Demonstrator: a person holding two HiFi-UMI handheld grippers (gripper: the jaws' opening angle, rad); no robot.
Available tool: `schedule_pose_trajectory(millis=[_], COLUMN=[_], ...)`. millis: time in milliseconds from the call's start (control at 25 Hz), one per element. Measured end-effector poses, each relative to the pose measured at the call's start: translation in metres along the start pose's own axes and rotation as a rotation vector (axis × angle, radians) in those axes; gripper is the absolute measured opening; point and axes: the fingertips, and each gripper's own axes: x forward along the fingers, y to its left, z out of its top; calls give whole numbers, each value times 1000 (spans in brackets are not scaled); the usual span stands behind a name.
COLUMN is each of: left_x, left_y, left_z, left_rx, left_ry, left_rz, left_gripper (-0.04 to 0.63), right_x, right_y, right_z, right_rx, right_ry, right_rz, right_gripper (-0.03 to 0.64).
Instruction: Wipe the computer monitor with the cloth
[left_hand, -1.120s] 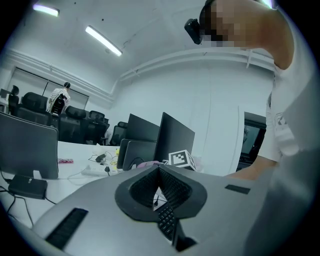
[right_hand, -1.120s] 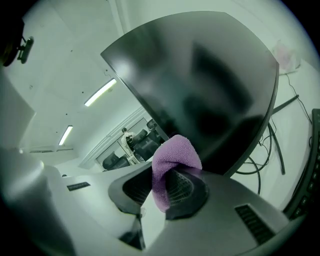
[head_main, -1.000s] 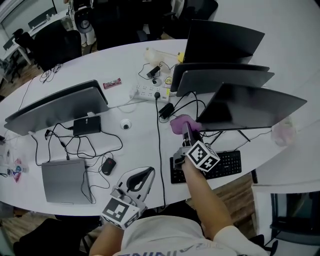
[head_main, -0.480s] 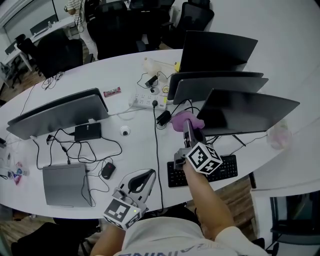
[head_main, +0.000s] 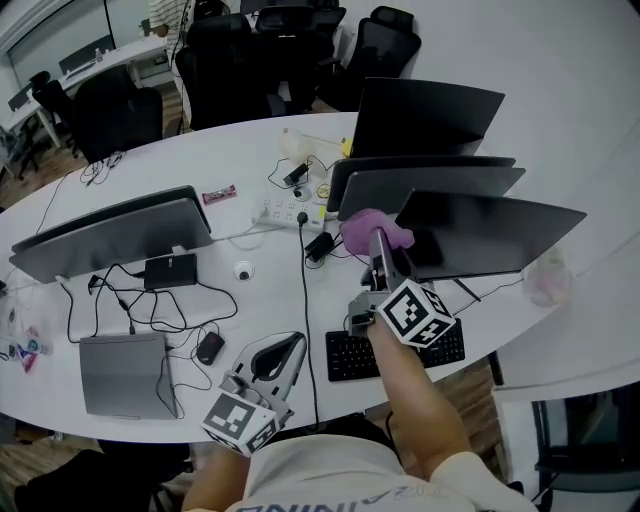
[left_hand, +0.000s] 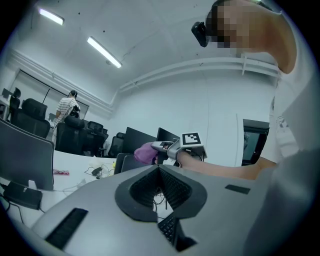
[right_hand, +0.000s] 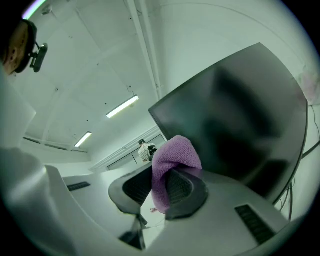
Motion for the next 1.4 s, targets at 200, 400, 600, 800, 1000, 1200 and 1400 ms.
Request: schedule_pose_trajectory(millis=[200, 400, 600, 800, 1000, 1200, 1400], left_x=[1, 0, 2, 0, -4, -5, -4], left_y=[4, 6, 3, 2, 4, 3, 2], left_z=[4, 11, 16, 18, 20, 29, 34], left_rx=[4, 10, 14, 1, 1, 3, 9], left_ry=[-10, -25, -36, -42, -45, -64, -70], left_rz=[11, 17, 11, 4, 19, 11, -6], left_gripper=[5, 5, 5, 5, 5, 5, 5], right_x=[2, 1, 1, -4, -12, -21, -13], right_y=[13, 29, 40, 49, 58, 65, 59], right_z=[24, 47, 68, 81, 96, 127, 170], right_rx=[4, 5, 0, 15, -4, -180, -263], right_ry=[-41, -79, -106, -141, -160, -153, -199], right_rz=[22, 50, 76, 89, 121, 160, 141], right_gripper=[63, 63, 63, 63, 63, 63, 63])
